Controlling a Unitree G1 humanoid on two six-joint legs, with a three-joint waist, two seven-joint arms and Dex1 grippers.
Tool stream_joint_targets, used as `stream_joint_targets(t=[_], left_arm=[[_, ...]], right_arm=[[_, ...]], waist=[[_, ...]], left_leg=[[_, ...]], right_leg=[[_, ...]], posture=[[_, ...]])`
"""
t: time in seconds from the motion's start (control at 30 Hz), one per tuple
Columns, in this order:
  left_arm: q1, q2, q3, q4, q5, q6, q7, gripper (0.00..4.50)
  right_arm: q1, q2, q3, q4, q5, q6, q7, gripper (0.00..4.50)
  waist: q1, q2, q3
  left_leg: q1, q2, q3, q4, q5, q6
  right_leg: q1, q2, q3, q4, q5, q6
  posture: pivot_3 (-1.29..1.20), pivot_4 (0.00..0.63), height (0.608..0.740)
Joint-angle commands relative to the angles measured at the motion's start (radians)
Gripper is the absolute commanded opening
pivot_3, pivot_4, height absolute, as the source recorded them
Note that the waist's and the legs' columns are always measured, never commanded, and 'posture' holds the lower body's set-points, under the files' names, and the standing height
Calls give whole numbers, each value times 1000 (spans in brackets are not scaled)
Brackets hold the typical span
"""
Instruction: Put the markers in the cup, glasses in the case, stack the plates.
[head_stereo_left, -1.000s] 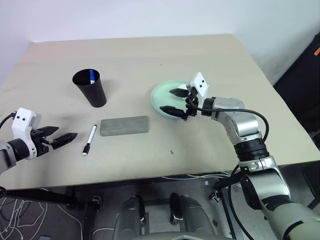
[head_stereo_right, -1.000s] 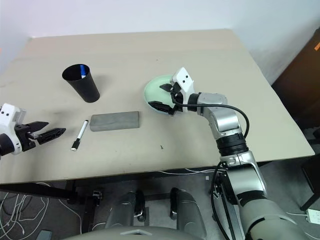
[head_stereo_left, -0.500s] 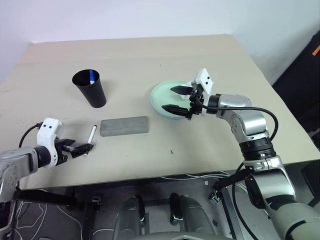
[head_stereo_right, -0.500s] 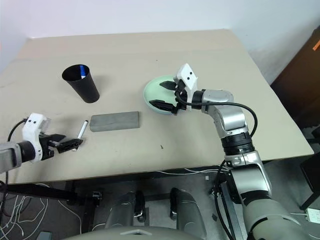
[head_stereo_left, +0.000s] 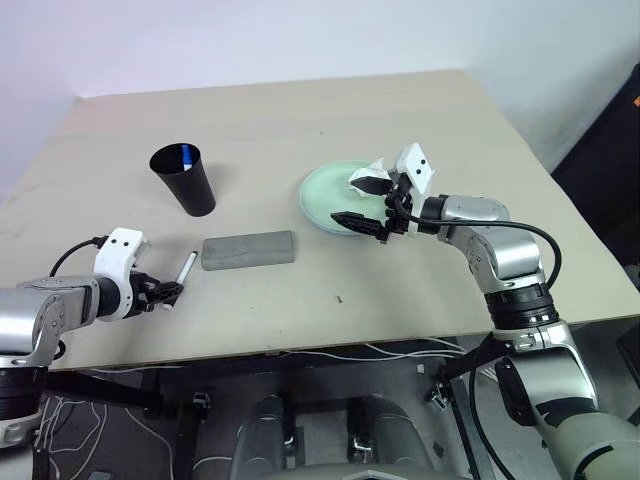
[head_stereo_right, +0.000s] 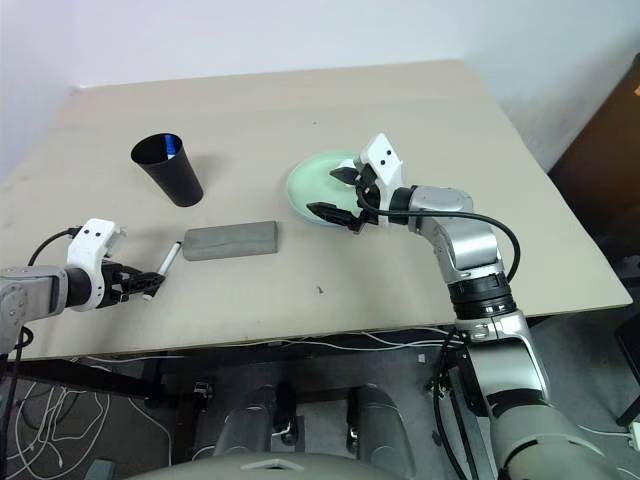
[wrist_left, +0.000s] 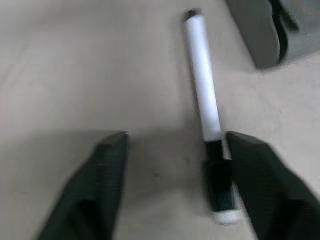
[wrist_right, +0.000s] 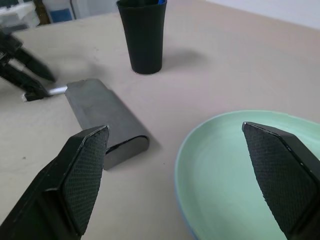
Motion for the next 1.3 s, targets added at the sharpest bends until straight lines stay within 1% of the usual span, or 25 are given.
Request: stream_joint_targets(t=[0.03, 0.07, 0.1, 0.13, 0.2, 0.23, 0.27, 0.33, 0.43, 0.53, 0.6, 0.7, 0.87, 0.93, 1.03, 1.07, 1.13, 1.23, 1.3], left_arm=[[-17, 4, -14, 29, 7, 31, -8, 1794], [-22, 5, -14, 34, 11, 34, -7, 1442], [-29, 6, -15, 43, 16, 35, -5, 1090], [-35, 7, -17, 50, 20, 35, -4, 757], [-42, 9, -16, 62, 29, 33, -1, 116], [-46, 8, -9, 69, 32, 29, 1, 33], [-54, 4, 0, 76, 34, 28, 7, 33], [-64, 9, 6, 90, 40, 18, 6, 33], [-96, -3, 27, 122, 55, -9, 36, 33], [-159, -45, 91, 173, 70, -47, 101, 33], [-170, -52, 106, 186, 84, -80, 117, 33], [-210, -60, 145, 217, 111, -138, 168, 33], [-256, -6, 164, 272, 161, -165, 208, 33], [-280, 9, 174, 293, 185, -213, 227, 33], [-325, 28, 175, 350, 238, -314, 268, 33], [-348, 27, 176, 382, 262, -384, 293, 33], [-395, 11, 185, 458, 294, -555, 324, 33], [-462, -14, 186, 576, 301, -828, 285, 33], [-509, -34, 175, 646, 316, -980, 282, 33]], right_arm=[[-13, -12, -30, -42, 17, -6, -10, 4500], [-13, -12, -30, -42, 17, -6, -11, 4500], [-12, -13, -30, -44, 18, -5, -12, 4500], [-11, -14, -31, -45, 20, -5, -12, 4500], [-9, -14, -30, -45, 20, -7, -13, 4500], [-9, -14, -30, -44, 20, -8, -13, 4500], [-9, -15, -30, -43, 19, -10, -12, 4500], [-11, -15, -30, -39, 20, -13, -12, 4500], [-16, -14, -29, -32, 20, -17, -11, 4500], [-20, -12, -27, -29, 20, -22, -8, 4500], [-21, -11, -26, -30, 22, -22, -6, 4500], [-23, -12, -28, -31, 27, -24, 1, 4500], [-26, -18, -30, -33, 34, -27, 14, 4500], [-28, -20, -32, -33, 37, -28, 17, 4500], [-29, -20, -36, -38, 41, -27, 16, 4500], [-28, -19, -38, -41, 43, -27, 14, 4500], [-26, -19, -43, -47, 49, -26, 10, 4500], [-22, -22, -53, -64, 64, -18, 7, 4500], [-19, -24, -63, -76, 78, -12, 6, 4500]], waist=[[-2, 5, 3], [-8, 8, 5], [-13, 9, 6], [-15, 9, 6], [-15, 10, 6], [-15, 10, 6], [-15, 10, 6], [-12, 9, 6], [-11, 9, 6], [-9, 8, 6], [-10, 7, 6], [-12, 7, 6], [-13, 0, 8], [-12, -1, 9], [-8, -5, 11], [-8, -5, 11], [-8, -5, 11], [-8, -5, 11], [-8, -5, 11]], left_leg=[[2, -10, -27, 0, 1, -2], [7, -16, -43, 0, 4, -6], [9, -19, -57, 1, 4, -6], [10, -18, -62, 3, 4, -6], [11, -18, -68, 5, 4, -6], [11, -18, -70, 5, 4, -6], [12, -18, -71, 5, 4, -6], [11, -19, -70, 5, 4, -6], [11, -19, -68, 4, 4, -6], [9, -19, -66, 3, 4, -6], [-1, -18, -66, 5, 5, -5], [-2, -17, -60, 9, 7, -4], [-3, -18, -55, 10, 6, -2], [-3, -17, -55, 10, 6, -2], [-3, -16, -55, 10, 5, -4], [-3, -16, -55, 10, 5, -5], [-3, -16, -55, 10, 4, -5], [-4, -17, -55, 11, 5, -5], [-4, -17, -54, 11, 5, -5]], right_leg=[[6, 2, -1, 0, 0, -1], [14, 6, -3, 0, 0, 0], [19, 10, -5, -1, -1, 0], [24, 14, -6, -6, -1, -1], [29, 15, -10, -13, 3, 5], [30, 14, -12, -17, 4, 7], [30, 14, -13, -22, 5, 9], [31, 14, -12, -25, 6, 10], [30, 11, -13, -26, 6, 10], [31, 11, -12, -24, 6, 10], [23, 12, -12, -22, 8, 13], [20, 15, -6, -18, 8, 14], [18, 15, -2, -20, 8, 15], [18, 15, -1, -20, 8, 16], [17, 15, -2, -19, 7, 16], [17, 15, -2, -19, 7, 16], [17, 14, -2, -19, 8, 15], [17, 14, -2, -19, 8, 15], [18, 13, -2, -19, 9, 14]], posture=[[0, 150, 740], [0, 150, 740], [0, 150, 740], [0, 150, 740], [0, 150, 740], [0, 150, 740], [0, 150, 740], [0, 150, 740], [0, 150, 740], [0, 150, 740], [0, 150, 740], [0, 150, 740], [0, 150, 740], [0, 150, 740], [0, 150, 740], [0, 150, 740], [0, 150, 740], [0, 150, 740], [0, 150, 740]])
